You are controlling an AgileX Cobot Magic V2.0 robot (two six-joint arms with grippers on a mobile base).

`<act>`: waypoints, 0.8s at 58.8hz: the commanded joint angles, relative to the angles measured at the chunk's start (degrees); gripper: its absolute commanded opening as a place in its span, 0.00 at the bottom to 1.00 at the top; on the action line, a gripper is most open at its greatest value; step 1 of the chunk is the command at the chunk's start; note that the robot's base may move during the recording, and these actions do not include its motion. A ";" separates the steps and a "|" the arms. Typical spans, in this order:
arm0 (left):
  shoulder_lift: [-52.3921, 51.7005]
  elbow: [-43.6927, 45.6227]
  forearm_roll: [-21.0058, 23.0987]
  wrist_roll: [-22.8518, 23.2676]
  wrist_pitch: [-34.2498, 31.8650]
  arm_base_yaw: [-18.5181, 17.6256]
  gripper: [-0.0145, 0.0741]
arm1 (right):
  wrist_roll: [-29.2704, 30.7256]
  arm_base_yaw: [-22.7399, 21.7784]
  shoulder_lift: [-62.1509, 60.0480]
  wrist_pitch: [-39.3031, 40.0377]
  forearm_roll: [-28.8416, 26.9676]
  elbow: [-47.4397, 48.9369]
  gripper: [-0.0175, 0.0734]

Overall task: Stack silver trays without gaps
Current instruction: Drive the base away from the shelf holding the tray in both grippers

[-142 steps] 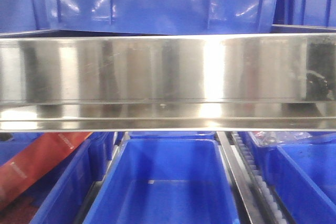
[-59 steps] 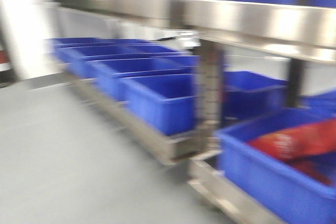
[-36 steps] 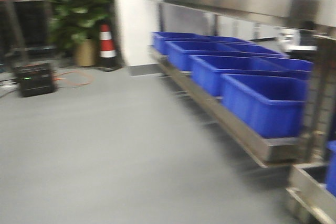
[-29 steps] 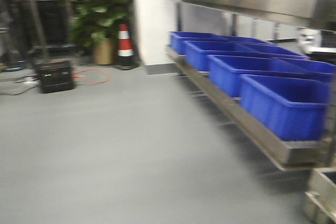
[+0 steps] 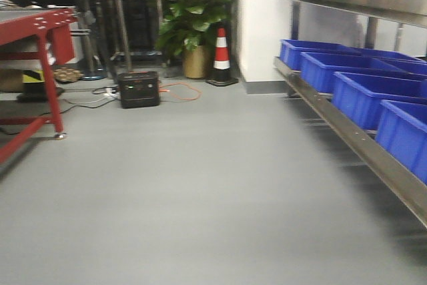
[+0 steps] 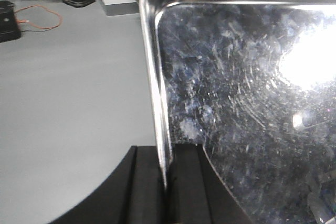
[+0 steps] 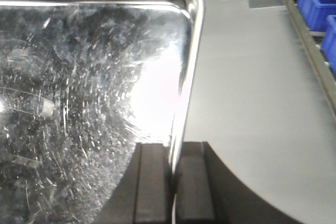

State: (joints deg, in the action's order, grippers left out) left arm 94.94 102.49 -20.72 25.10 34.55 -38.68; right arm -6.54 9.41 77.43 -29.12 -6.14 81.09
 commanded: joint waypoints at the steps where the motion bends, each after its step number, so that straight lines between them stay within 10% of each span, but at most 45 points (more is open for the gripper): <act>1: -0.75 0.65 0.63 -0.45 -3.15 -0.33 0.15 | 1.04 0.40 -0.46 2.23 -0.53 0.64 0.12; 47: -0.75 0.65 0.63 -0.45 -3.15 -0.33 0.15 | 1.04 0.40 -0.46 2.23 -0.53 0.64 0.12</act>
State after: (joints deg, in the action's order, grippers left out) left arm 94.94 102.49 -20.72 25.10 34.55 -38.68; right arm -6.54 9.41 77.43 -29.12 -6.14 81.09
